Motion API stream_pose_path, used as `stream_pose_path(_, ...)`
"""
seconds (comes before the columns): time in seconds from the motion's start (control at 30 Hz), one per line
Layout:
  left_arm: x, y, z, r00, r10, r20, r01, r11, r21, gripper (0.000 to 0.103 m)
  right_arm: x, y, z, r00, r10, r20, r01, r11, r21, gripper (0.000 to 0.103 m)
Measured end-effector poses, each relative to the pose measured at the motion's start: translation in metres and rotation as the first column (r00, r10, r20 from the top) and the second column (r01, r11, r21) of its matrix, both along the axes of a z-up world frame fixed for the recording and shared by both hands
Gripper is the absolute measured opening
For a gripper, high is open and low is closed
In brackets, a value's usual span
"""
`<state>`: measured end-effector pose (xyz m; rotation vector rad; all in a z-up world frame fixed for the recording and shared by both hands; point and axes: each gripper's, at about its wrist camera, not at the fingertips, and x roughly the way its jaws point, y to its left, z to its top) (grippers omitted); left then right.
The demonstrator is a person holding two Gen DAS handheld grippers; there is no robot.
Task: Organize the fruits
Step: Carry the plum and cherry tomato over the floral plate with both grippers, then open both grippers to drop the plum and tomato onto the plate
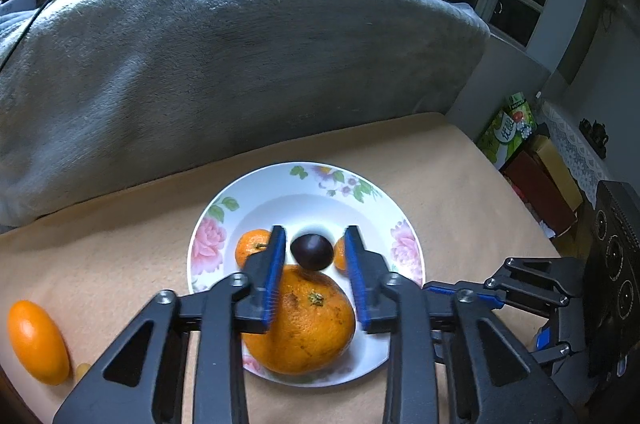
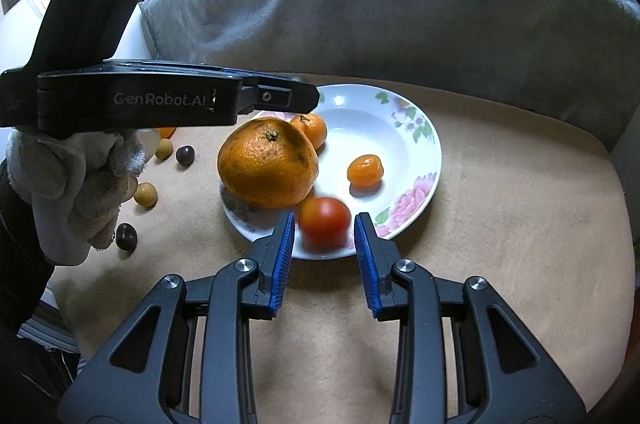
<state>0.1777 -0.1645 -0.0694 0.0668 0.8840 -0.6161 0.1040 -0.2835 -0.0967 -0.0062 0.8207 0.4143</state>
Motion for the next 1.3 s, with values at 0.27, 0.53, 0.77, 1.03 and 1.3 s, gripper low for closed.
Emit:
stream_pose_path(0.27,-0.004,-0.002,0.004,1.0,-0.001,0.016,0.001,1.0,0.004,0.059,-0.004,-0.001,0.006,0.999,0.002,0.035,-0.002,1.0,-0.001,0.066)
stream_pose_path(0.53,-0.004,-0.002,0.008,0.999,0.045,0.026,-0.046,0.999,0.017,0.079,-0.009,-0.005,0.009,0.999,-0.01,0.05,0.009,1.0,0.019,0.088)
stream_pose_path(0.77,-0.009,0.003,0.012,0.997,0.067,0.039,-0.068,0.998,0.014,0.079,-0.009,-0.003,0.012,0.998,-0.019,0.057,0.017,1.0,0.025,0.092)
stream_pose_path(1.03,-0.016,0.008,0.019,0.996,0.073,0.06,-0.074,0.997,0.007,0.079,-0.012,0.001,0.015,0.998,-0.023,0.056,0.022,1.0,0.018,0.092)
stream_pose_path(1.3,-0.024,0.018,0.029,0.993,0.087,0.081,-0.086,0.996,-0.012,0.079,-0.019,0.001,0.021,0.996,-0.047,0.076,0.044,0.998,0.042,0.092)
